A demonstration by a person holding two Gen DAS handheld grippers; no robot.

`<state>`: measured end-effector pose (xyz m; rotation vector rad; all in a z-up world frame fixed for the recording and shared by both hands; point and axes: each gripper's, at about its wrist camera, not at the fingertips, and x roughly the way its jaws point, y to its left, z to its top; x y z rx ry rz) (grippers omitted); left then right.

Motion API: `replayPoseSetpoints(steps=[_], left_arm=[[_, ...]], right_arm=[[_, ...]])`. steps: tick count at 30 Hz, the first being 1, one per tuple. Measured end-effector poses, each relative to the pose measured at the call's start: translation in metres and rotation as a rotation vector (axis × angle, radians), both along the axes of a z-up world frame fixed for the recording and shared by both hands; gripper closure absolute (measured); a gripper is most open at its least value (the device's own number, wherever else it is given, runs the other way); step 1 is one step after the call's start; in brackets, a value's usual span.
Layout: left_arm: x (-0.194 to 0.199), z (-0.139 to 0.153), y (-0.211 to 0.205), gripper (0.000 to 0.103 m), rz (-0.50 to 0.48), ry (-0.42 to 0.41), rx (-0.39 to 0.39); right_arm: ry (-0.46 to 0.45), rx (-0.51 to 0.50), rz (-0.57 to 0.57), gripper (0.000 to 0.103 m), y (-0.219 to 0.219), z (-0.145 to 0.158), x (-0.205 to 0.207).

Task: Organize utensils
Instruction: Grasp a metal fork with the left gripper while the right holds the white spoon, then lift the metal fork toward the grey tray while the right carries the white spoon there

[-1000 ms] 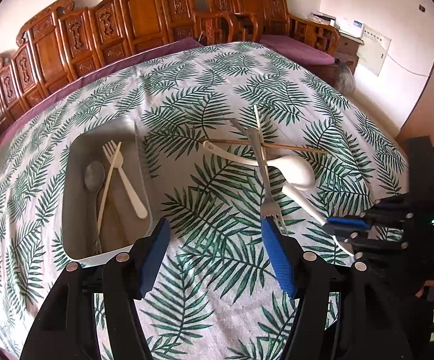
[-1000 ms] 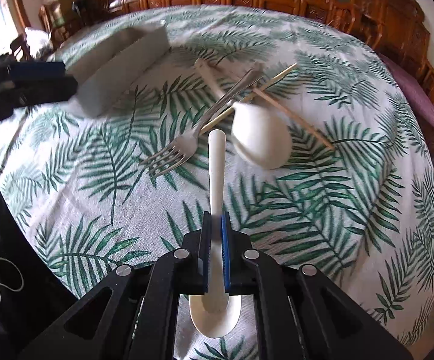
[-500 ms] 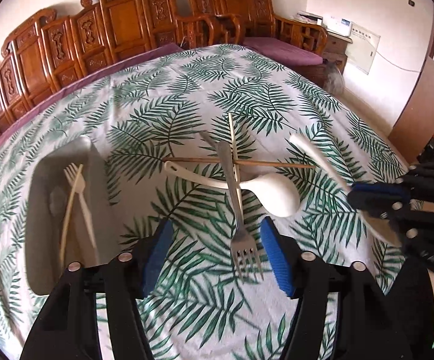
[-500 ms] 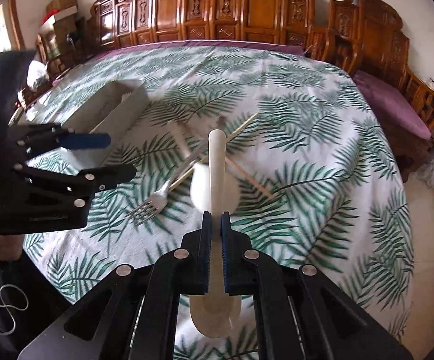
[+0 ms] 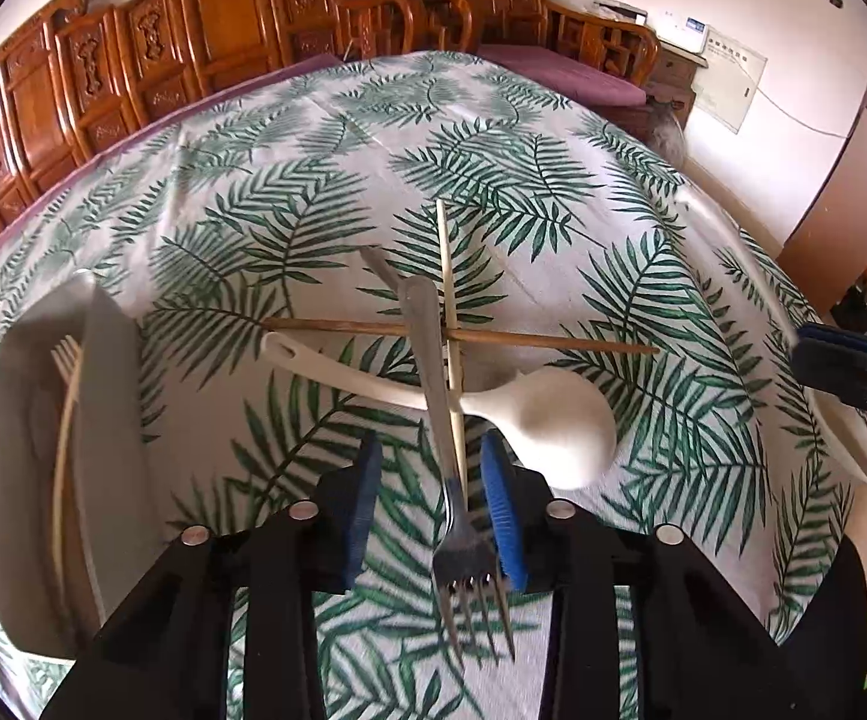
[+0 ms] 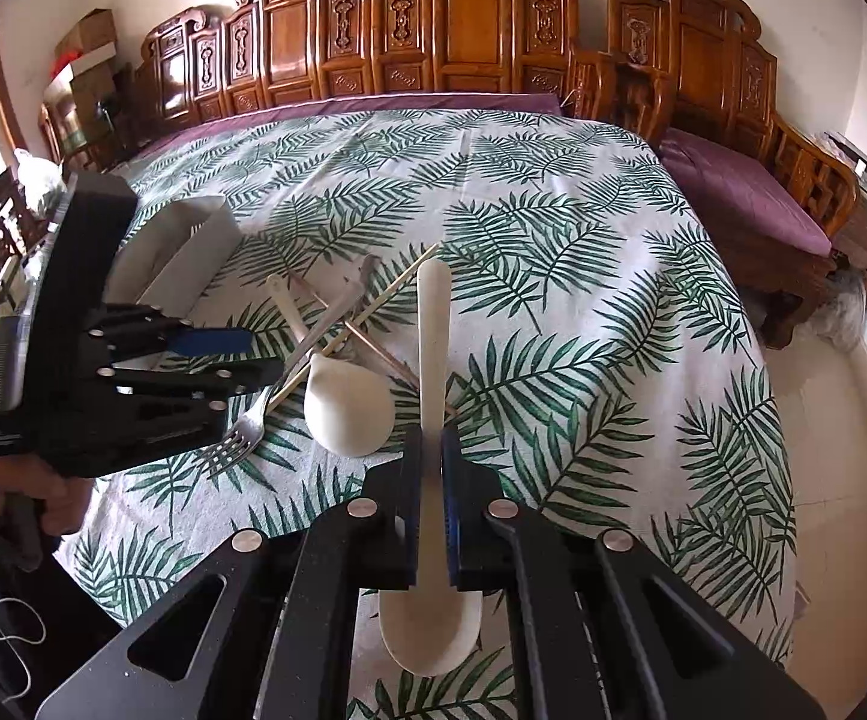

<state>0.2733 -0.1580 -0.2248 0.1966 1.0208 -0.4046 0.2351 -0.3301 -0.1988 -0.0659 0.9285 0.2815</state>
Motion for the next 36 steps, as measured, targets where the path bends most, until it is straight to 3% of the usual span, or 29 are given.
replayPoseSetpoints(steps=[3,14,18,30,36], left_arm=[[0.009,-0.008,-0.002,0.083,0.014,0.026,0.003],[0.021,-0.017,-0.007,0.086,0.038,0.075,0.004],[0.021,-0.017,-0.009,0.094,0.036,0.081,-0.001],[0.016,-0.013,-0.006,0.096,0.067,0.054,0.05],[0.021,-0.02,-0.004,0.094,0.051,0.081,0.081]], right_arm=[[0.001,0.006,0.0,0.095,0.0,0.001,0.001],[0.006,0.027,0.001,0.095,-0.002,0.004,0.001],[0.009,0.024,0.002,0.095,-0.003,0.003,0.002],[0.001,0.008,-0.011,0.095,-0.007,0.004,0.002],[-0.002,0.02,-0.014,0.095,-0.009,0.005,0.003]])
